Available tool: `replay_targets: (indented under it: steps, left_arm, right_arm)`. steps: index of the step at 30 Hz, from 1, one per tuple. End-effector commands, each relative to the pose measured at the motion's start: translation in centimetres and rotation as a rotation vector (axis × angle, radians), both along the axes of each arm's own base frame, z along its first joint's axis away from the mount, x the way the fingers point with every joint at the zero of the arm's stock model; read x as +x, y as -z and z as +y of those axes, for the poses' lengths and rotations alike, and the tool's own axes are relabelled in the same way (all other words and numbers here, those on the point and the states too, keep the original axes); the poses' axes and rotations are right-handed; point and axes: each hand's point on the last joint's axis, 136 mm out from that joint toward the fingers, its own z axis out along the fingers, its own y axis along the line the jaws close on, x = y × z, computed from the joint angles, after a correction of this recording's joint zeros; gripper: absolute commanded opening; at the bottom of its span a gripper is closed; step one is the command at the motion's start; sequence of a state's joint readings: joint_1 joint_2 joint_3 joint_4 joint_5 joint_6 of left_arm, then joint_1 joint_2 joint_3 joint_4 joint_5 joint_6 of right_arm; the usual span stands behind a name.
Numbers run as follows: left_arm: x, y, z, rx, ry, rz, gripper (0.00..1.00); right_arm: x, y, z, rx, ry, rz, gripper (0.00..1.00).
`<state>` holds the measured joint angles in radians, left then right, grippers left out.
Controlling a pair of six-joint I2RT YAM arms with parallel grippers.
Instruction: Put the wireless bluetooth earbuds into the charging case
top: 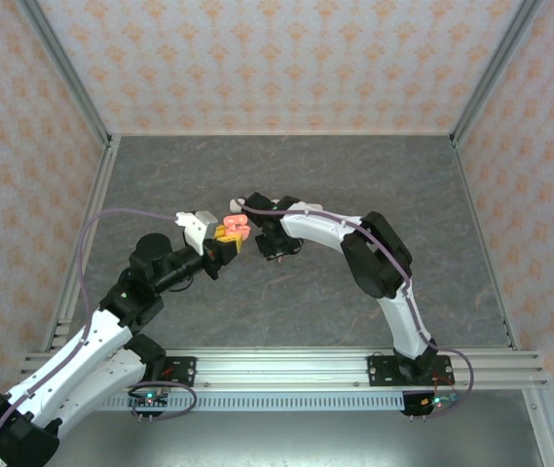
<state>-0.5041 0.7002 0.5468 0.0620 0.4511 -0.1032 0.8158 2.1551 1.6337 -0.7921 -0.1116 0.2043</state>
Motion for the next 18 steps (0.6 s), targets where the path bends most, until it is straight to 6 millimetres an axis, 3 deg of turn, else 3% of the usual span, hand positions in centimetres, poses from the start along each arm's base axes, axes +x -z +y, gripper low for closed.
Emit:
replay_targets:
  steps: [1, 5, 11, 18]
  left_arm:
    - [-0.2, -0.5, -0.1, -0.002, 0.003, -0.024, 0.0]
    - [-0.3, -1.2, -0.2, -0.033, 0.008, -0.037, 0.0]
    - [-0.4, -2.4, -0.5, -0.088, 0.024, -0.054, 0.0]
    - [-0.5, -4.7, -1.0, -0.177, 0.054, -0.096, 0.0]
  right_arm:
    - [-0.3, 0.2, -0.9, -0.036, -0.014, -0.004, 0.26]
    - [0.1, -1.8, -0.6, 0.009, -0.021, -0.062, 0.26]
    - [1.0, -6.5, -0.6, 0.112, -0.01, -0.175, 0.26]
    - [1.5, -15.8, -2.0, 0.322, 0.028, -0.367, 0.26]
